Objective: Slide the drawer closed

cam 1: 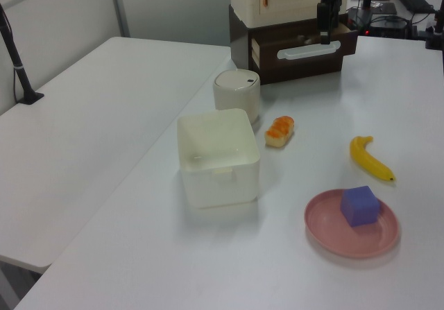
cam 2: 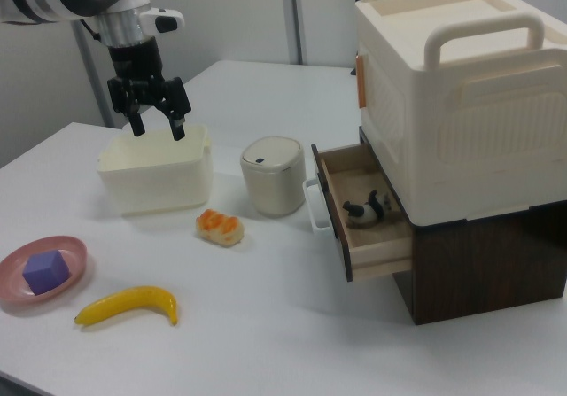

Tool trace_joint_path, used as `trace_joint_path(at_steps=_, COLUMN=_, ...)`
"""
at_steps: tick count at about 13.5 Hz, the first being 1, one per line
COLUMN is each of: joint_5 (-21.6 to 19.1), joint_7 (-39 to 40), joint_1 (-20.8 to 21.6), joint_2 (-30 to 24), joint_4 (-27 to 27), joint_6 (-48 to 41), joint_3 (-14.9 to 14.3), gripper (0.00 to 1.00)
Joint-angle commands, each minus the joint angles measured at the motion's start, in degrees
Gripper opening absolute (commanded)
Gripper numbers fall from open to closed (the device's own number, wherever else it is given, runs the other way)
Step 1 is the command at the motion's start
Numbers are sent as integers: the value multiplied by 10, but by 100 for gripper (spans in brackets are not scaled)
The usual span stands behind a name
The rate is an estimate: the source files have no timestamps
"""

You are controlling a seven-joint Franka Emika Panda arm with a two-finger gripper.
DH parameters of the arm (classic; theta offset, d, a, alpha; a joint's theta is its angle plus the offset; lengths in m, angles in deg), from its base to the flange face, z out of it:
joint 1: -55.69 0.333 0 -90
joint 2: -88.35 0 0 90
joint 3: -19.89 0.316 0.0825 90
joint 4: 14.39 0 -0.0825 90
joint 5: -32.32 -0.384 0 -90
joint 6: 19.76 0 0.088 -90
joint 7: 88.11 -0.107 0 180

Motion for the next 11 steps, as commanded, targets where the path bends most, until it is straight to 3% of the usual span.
trace_joint_path(at_steps=1, joint_5=-13, joint_7=4, joint_1=3, joint_2=-16, joint_4=-15, joint_6=-14, joint_3=-9, gripper=100)
trace_joint_path(at_steps=11, joint_5=-15, joint_7=3, joint_1=-7, joint_2=-16, joint_4=-15, joint_6=-14, joint_3=-8, gripper=100)
